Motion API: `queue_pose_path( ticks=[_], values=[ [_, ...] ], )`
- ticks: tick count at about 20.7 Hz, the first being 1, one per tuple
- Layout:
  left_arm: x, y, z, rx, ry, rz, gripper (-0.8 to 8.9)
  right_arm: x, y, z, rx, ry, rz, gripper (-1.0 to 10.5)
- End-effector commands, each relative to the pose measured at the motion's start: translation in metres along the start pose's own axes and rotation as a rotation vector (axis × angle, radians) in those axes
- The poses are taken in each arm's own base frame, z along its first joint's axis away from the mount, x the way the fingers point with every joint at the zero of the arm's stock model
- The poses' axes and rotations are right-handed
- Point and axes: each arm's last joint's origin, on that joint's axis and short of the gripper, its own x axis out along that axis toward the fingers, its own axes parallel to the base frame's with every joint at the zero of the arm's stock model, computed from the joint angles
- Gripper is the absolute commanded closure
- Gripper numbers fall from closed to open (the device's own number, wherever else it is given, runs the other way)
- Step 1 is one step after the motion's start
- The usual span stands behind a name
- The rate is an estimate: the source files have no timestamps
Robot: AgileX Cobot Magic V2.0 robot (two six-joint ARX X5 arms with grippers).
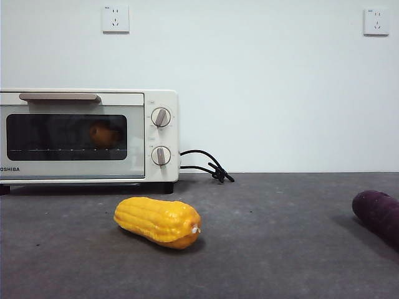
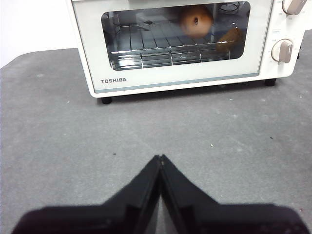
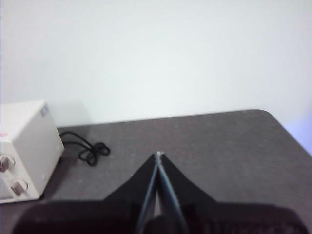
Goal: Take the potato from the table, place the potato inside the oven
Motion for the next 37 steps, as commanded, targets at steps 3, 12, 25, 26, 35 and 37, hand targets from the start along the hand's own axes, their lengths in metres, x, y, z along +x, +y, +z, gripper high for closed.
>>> queue_pose_path(
  ticks=[3, 12, 25, 26, 35, 37],
  values=[
    [0.001, 0.0, -0.002, -0.01, -0.001, -0.004, 8.17, 0.035, -0.005, -0.084, 0.016, -0.109, 0.112, 9.4],
    [0.001, 0.0, -0.002, -0.01, -0.001, -0.003, 8.17, 0.043, -0.024, -0.206, -0.017, -0.104, 0.032, 9.4],
    [0.002, 0.0, -0.003, -0.01, 0.012, -0.004, 8.18, 0.039, -0.028, -0.227, -0.051, 0.094, 0.04, 9.4],
    [0.002, 0.0, -0.003, -0.01, 0.012, -0.004, 8.18, 0.039, -0.028, -0.227, -0.052, 0.094, 0.028, 9.4],
    [0.002, 0.0, -0.003, -0.01, 0.013, -0.004, 8.17, 0.039, -0.028, -0.227, -0.052, 0.095, 0.017, 9.4],
    [0.002, 0.0, -0.003, -0.01, 0.013, -0.004, 8.18, 0.039, -0.028, -0.227, -0.052, 0.095, 0.017, 9.4]
  ],
)
